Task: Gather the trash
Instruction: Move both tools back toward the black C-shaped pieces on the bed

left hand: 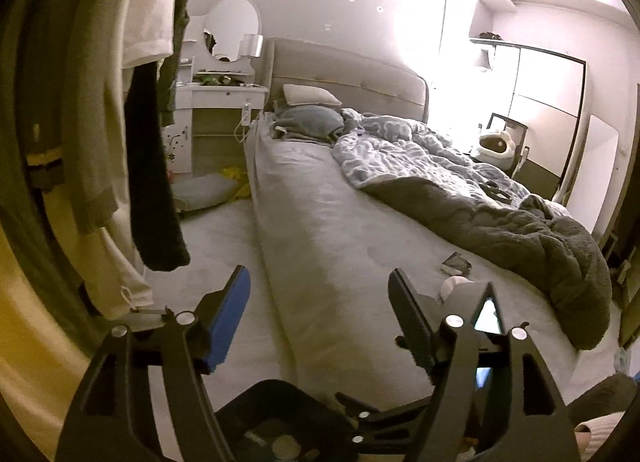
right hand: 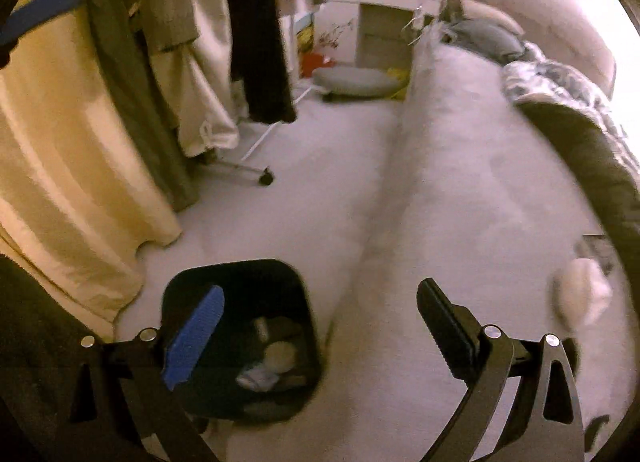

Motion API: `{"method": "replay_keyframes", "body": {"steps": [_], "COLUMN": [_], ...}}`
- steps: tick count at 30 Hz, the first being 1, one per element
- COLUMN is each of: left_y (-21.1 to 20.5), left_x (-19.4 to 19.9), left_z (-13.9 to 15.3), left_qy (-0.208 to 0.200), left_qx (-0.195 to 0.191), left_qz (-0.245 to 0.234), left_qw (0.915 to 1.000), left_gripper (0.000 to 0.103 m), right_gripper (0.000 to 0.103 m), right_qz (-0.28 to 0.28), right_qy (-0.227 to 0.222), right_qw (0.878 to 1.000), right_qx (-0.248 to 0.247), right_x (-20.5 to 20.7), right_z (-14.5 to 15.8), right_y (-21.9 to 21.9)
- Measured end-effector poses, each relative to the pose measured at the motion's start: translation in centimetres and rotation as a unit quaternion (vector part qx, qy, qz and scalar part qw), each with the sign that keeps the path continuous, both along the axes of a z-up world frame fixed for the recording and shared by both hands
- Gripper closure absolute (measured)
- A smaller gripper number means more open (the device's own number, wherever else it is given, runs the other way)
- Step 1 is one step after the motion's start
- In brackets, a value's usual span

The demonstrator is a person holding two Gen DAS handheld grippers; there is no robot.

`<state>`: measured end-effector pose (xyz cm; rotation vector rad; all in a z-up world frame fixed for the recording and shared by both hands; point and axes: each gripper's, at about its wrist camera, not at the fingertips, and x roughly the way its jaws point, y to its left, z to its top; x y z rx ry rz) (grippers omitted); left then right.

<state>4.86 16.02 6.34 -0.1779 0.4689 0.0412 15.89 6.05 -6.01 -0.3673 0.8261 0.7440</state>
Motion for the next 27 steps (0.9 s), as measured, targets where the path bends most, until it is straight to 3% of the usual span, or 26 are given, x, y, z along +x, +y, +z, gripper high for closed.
{"method": "replay_keyframes", "body": {"steps": [13,27], "left_y": [-6.2,-12.9], "left_x": [3.9,7.3], "left_z": [-1.4,-4.2], "left_qy": [0.011,0.045], "left_qx": [0.012,0.039], "left_qz": [-0.033,-0.082], "left_qw": [0.9993,0.9948], "left_gripper": [0.020,0.019], "right_gripper": [0.005,0.005], "right_qz": [-0.122,-0.193], "right_qy": [-0.020,-0.032], "right_qw": [0.992,0.979], "right_qx": [0.040,0.051], "right_x": [3.6,4.6], "right_z": [1.5,1.7], "right_y": [-11.2,-19.0]}}
